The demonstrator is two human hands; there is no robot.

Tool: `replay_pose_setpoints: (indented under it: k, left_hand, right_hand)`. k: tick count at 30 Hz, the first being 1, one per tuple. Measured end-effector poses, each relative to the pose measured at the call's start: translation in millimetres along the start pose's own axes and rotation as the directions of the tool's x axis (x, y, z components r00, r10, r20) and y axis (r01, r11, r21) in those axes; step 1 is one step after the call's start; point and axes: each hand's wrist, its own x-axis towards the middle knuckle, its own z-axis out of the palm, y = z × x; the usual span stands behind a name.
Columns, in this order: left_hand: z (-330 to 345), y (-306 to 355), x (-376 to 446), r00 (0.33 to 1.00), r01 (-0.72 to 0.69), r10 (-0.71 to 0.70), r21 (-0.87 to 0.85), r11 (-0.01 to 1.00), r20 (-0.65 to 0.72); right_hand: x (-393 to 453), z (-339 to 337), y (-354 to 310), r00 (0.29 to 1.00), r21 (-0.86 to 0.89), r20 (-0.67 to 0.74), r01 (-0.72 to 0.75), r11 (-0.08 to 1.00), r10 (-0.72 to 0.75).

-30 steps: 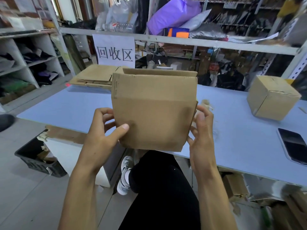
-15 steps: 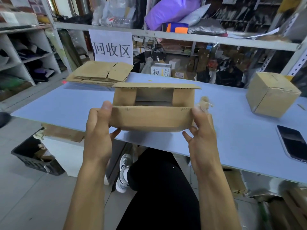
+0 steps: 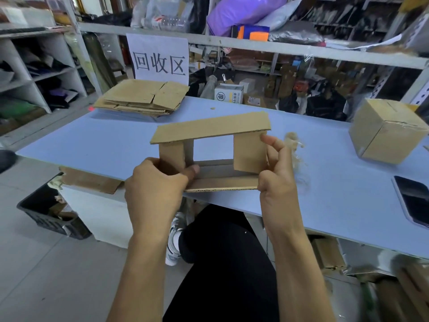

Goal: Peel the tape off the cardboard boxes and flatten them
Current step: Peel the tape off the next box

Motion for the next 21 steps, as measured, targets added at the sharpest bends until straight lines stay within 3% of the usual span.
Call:
replay_pose_setpoints:
  k: [4, 8, 14, 16, 21]
  left_hand:
    - [-2.4, -1.4, 0.9, 0.999, -0.011, 0.014, 0.092, 0.996, -0.034]
    - [-15.3, -0.4, 2.6, 0.995, -0.081, 0.079, 0.034, 0.996, 0.053]
    - [-14.2, 2.6, -0.7, 0.985, -0.143, 0.139, 0.032, 0.989, 0.104]
    - [-13.0, 2.1, -0.1, 0.988, -0.107, 0.107, -0.005, 0.994, 0.109]
    - [-9.5, -15.2, 18.7, 0.992, 0.031, -0.013, -0.145, 0.989, 0.127]
  right_hand:
    - [-3.9, 5.2, -1.6, 1.000, -0.118, 0.000, 0.024, 0.993, -0.024]
    - [3.7, 1.6, -11.0, 0.988, -0.216, -0.143, -0.091, 0.972, 0.060]
    - [28.0, 9.5, -11.8, 0.967, -0.528, -0.244, -0.191, 0.828, 0.067]
    - [25.8, 10.0, -10.9, 0.969, -0.512, -0.246, -0.143, 0.847, 0.015]
    - [12.9, 1.9, 6.2, 0.983, -0.199, -0.166, -0.109, 0.974, 0.077]
